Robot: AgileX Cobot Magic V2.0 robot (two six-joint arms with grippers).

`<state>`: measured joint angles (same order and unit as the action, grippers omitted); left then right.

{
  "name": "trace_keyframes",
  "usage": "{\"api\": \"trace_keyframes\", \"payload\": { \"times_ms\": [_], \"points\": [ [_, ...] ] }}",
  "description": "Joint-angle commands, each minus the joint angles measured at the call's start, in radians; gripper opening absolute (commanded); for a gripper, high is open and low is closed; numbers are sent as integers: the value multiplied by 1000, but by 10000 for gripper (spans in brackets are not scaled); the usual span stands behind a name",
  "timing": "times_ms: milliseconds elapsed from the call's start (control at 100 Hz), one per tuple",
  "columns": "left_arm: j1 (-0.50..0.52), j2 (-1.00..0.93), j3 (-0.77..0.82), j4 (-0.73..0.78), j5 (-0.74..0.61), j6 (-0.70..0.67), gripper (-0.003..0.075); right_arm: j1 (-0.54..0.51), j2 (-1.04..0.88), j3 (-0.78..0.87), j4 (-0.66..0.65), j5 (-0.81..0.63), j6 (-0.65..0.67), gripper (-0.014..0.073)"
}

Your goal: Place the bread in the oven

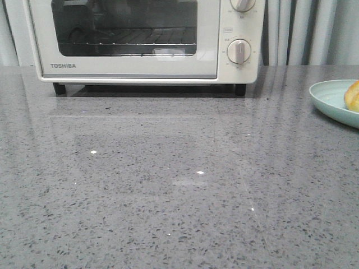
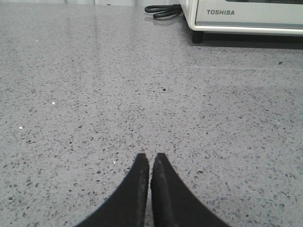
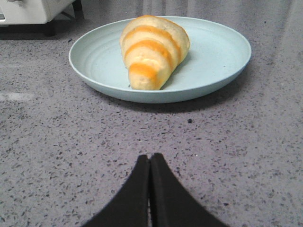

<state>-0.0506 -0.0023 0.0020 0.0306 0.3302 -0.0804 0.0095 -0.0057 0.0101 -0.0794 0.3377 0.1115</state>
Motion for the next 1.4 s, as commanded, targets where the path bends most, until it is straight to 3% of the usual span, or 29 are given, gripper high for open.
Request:
{"api": "trace_keyframes", "payload": {
  "times_ms": [0,450,780,870,960,1060,1390],
  "points": [
    [-10,-26,20,-3,-72,-1,-21,-1,-21,25,-2,-21,-2,-67],
    [-10,-26,20,-3,-75,-1,-21,-1,-21,25,-2,-21,-2,-68],
    [-10,-26,20,90,-99,-1,-21,-1,-21,25,0,-50,-2,-67],
    [-10,-26,20,82,-158,-1,-21,-1,-21,25,89,-163,-2,-67],
    [-10,-26,20,82,-300,-1,-21,-1,-21,25,212,-278,-2,-67],
    [-10,-26,20,82,-446,-1,-22,-1,-21,25,212,-365,-2,-67],
    [-10,-26,20,82,-637,-1,-21,-1,-21,25,212,-614,-2,-67]
  ]
}}
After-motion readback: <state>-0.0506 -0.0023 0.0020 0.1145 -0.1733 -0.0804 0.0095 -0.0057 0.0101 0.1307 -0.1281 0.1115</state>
